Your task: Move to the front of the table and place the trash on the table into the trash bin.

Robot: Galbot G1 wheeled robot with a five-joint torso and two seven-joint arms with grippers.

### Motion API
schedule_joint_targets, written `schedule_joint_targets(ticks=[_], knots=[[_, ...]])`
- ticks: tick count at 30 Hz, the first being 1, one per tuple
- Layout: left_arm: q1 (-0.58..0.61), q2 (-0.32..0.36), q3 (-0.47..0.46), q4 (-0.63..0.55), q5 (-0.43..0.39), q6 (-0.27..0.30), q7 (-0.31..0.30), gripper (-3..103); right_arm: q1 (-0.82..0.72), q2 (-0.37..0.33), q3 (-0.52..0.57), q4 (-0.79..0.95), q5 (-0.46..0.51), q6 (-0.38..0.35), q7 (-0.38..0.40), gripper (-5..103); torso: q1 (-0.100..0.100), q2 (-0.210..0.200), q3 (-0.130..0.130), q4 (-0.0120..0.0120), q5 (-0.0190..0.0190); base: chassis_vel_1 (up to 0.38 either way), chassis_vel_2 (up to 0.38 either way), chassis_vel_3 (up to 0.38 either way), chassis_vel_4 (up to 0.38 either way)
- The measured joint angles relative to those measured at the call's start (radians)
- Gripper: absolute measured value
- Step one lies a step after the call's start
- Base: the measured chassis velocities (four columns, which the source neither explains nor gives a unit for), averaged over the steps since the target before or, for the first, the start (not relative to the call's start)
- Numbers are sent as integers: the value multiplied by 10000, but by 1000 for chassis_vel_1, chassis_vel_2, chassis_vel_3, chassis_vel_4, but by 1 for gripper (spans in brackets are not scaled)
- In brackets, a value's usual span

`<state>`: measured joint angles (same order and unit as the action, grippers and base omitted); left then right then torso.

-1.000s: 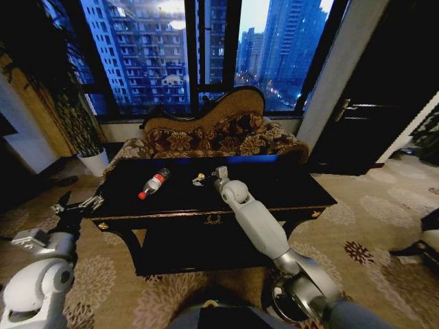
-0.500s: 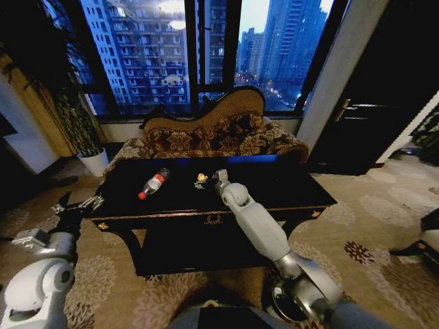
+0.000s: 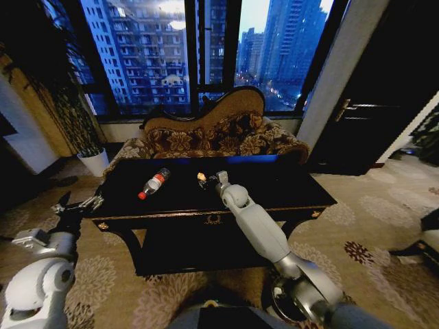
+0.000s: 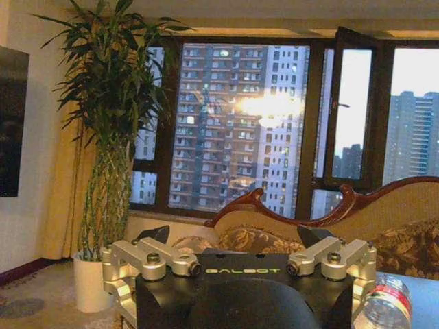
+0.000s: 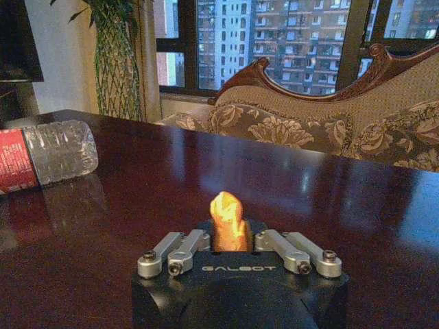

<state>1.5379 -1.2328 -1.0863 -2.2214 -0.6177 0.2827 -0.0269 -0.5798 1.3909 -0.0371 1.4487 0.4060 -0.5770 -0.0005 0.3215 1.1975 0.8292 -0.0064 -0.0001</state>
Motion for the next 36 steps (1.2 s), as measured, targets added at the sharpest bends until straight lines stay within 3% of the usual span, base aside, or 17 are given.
schedule_joint_targets(ticks=[2,6,7,8,17,28,36], knots=[[-22,-1,19,1,3,-1,0,100,-28,-16,26,30,11,15,0,14,0,0,0,0,0,0,0,0,0],[-26,9,22,-1,4,-1,1,100,-79,-24,88,110,29,18,0,14,0,0,0,0,0,0,0,0,0],[-27,19,22,-2,4,-1,0,100,-115,-26,143,191,52,13,1,5,0,0,0,-1,0,0,0,0,0],[-29,27,19,-3,4,-2,1,100,-163,-30,235,339,76,5,3,3,0,-1,2,-3,0,0,0,0,0],[-119,103,-40,67,-16,-6,-2,100,-526,-281,1887,2144,54,103,5,3,0,0,0,-1,0,0,0,0,0],[-496,515,113,585,-67,-48,5,100,-2600,-1251,4483,3541,-636,1053,9,3,0,0,0,-4,1,0,0,0,0],[-588,805,228,651,-185,-57,41,100,-3510,-1146,5629,4771,-821,1288,8,3,0,0,0,-1,-1,0,0,0,0]])
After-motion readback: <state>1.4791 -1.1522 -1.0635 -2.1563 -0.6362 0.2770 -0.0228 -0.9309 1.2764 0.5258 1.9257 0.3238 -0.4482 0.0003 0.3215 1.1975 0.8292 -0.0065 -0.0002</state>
